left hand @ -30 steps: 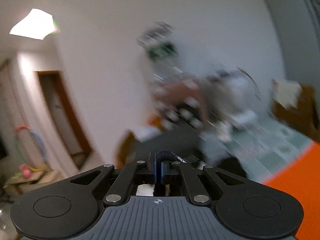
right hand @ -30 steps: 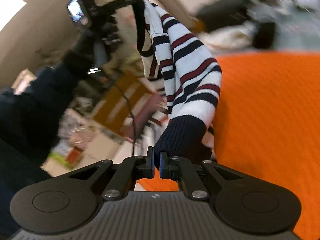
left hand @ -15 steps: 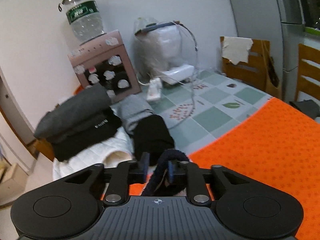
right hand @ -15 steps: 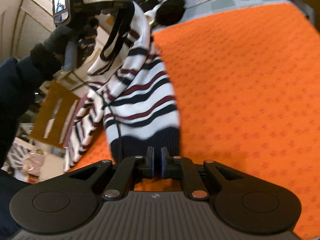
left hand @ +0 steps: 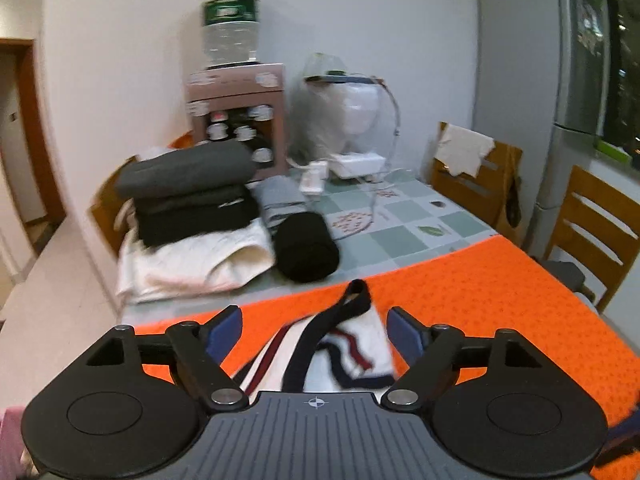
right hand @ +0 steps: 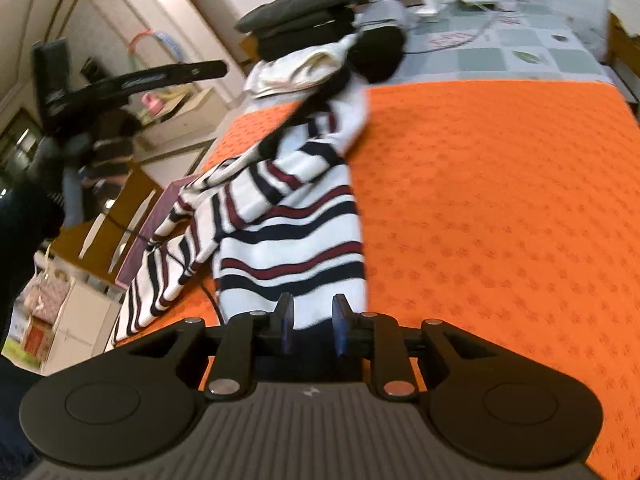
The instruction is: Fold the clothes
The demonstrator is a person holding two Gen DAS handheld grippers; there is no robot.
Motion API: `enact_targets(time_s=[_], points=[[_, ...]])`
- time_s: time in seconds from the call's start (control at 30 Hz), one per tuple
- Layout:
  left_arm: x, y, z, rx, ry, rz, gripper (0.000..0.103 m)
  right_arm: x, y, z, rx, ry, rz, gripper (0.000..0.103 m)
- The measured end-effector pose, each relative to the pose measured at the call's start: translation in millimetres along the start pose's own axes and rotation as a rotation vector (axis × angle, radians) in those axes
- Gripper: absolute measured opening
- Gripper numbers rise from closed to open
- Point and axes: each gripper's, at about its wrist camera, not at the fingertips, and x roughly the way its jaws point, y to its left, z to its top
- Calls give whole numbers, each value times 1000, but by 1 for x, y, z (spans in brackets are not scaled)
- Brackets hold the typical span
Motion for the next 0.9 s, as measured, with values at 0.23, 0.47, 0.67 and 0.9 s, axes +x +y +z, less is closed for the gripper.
enact_targets(time_s=[0.23, 0.47, 0.67, 0.9], points=[[-67, 21, -63, -112, 34, 147, 82, 47, 40, 16, -147, 96, 83, 31], [-121, 30, -131, -247, 120, 320, 82, 103, 93, 15, -367, 198, 125, 32], [-163, 27, -173, -339, 165, 433, 82, 146, 135, 9, -551, 260, 139, 33], [-202, 12, -203, -402, 186, 520, 82, 191, 172, -1, -757, 294, 87, 33]])
